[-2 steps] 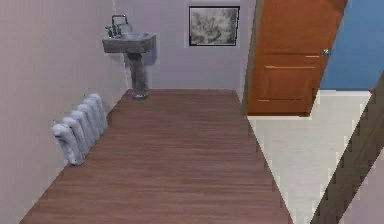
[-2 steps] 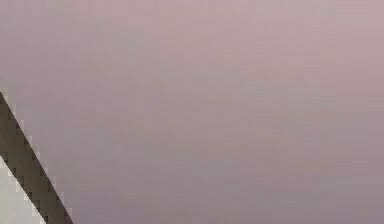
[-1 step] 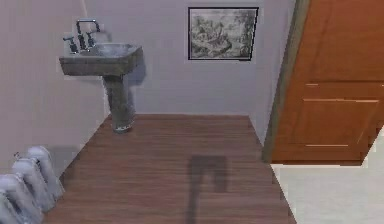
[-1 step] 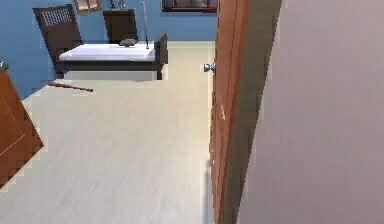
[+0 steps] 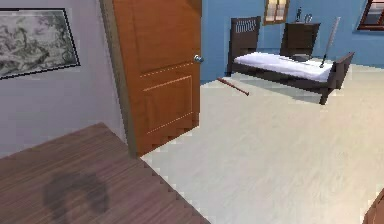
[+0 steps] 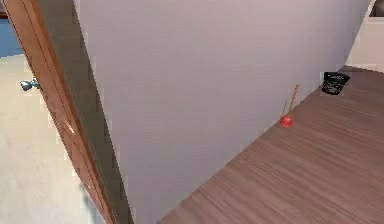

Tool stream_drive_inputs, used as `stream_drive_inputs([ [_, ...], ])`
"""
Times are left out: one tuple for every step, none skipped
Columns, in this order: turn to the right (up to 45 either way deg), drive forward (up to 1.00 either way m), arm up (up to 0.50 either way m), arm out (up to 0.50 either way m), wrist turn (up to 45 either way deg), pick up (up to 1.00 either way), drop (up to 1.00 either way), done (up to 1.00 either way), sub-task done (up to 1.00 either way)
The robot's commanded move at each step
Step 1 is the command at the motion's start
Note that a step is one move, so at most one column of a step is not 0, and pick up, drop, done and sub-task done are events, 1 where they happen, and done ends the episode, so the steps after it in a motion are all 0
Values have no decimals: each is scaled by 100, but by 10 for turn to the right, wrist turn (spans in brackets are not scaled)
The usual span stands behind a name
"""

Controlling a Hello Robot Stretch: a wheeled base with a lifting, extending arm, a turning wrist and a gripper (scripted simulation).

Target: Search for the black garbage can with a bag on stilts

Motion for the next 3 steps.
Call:
stream_drive_inputs([
  [150, 0, 0, 0, 0, 0, 0, 0, 0],
  [0, 100, 0, 0, 0, 0, 0, 0, 0],
  [0, 40, 0, 0, 0, 0, 0, 0, 0],
])
